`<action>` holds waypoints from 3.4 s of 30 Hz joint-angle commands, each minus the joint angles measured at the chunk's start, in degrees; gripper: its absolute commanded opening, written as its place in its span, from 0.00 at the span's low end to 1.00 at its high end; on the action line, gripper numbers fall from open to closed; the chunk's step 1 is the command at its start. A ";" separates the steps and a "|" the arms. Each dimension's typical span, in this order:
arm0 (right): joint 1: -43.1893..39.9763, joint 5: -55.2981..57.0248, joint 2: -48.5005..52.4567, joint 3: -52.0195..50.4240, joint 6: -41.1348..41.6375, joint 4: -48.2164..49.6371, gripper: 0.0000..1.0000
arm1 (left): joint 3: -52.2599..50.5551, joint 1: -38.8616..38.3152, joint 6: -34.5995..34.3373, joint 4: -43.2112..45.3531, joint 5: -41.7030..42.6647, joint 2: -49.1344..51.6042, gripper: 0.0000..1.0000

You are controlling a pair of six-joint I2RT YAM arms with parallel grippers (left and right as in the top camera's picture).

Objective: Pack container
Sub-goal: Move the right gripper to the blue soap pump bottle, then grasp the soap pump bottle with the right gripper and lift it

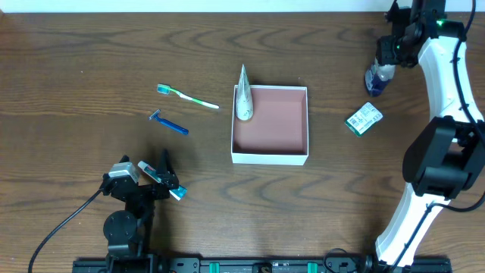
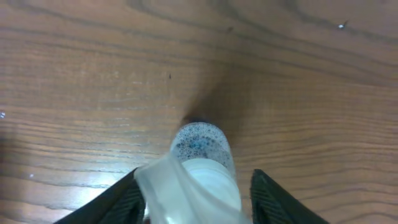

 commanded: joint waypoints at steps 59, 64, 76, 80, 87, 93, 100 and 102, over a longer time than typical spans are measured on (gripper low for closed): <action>-1.36 0.02 0.17 0.81 2.54 -2.67 0.47 | -0.96 0.02 0.96 -1.95 1.05 -0.31 0.98; -1.33 0.00 0.28 0.79 2.56 -2.45 0.47 | -0.96 0.02 0.94 -1.95 1.05 -0.31 0.98; -1.27 -0.50 0.13 0.81 3.45 -2.49 0.19 | -0.96 0.02 0.96 -1.95 1.05 -0.31 0.98; -1.22 -0.66 -0.92 0.83 3.87 -2.84 0.18 | -0.96 0.02 0.96 -1.95 1.05 -0.31 0.98; -1.22 -0.66 -5.60 0.92 3.87 -2.36 0.21 | -0.96 0.02 0.94 -1.95 1.05 -0.31 0.98; -1.14 -4.46 -10.14 0.92 3.85 -2.43 0.21 | -0.96 0.02 0.96 -1.95 1.05 -0.31 0.98; 1.49 -13.05 -17.53 0.92 3.85 -2.73 0.22 | -0.96 0.02 0.94 -1.95 1.05 -0.31 0.98; 3.17 -15.69 -19.37 0.92 3.82 -2.73 0.22 | -0.96 0.02 0.96 -1.95 1.05 -0.31 0.98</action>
